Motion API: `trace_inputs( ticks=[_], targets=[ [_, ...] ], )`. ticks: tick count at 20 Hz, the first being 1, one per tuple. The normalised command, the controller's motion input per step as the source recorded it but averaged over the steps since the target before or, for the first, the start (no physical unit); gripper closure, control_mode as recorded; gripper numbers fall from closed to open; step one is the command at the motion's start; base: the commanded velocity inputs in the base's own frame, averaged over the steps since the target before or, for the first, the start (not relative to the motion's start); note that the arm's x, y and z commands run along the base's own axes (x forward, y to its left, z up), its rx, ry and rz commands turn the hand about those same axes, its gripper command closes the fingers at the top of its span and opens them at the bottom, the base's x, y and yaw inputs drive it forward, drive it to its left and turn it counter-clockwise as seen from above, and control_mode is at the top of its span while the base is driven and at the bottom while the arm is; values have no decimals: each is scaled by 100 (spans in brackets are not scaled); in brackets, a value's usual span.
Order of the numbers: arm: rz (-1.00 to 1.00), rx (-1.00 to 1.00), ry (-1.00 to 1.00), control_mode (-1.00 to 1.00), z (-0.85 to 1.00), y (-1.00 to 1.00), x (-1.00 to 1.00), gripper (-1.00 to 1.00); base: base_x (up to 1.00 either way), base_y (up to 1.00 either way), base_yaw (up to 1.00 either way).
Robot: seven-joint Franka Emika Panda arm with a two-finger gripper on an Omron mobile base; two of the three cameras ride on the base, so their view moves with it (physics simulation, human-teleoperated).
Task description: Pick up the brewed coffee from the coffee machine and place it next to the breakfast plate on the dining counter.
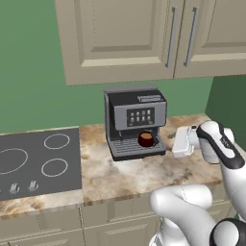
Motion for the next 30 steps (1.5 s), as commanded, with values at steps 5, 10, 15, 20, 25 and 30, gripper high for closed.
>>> trace_inputs(
  ticks=[5,10,15,20,25,30],
  targets=[
    [0,2,0,-100,-22,3,5,-100,0,0,0],
    [0,0,0,-100,-20,0,16,-100,0,0,0],
    [0,2,0,-100,-12,0,32,-100,0,0,0],
    [0,3,0,-100,-11,0,31,-100,0,0,0],
    [0,2,0,-100,-6,0,27,-100,0,0,0],
    [0,1,0,-100,-5,0,24,-100,0,0,0]
  ],
)
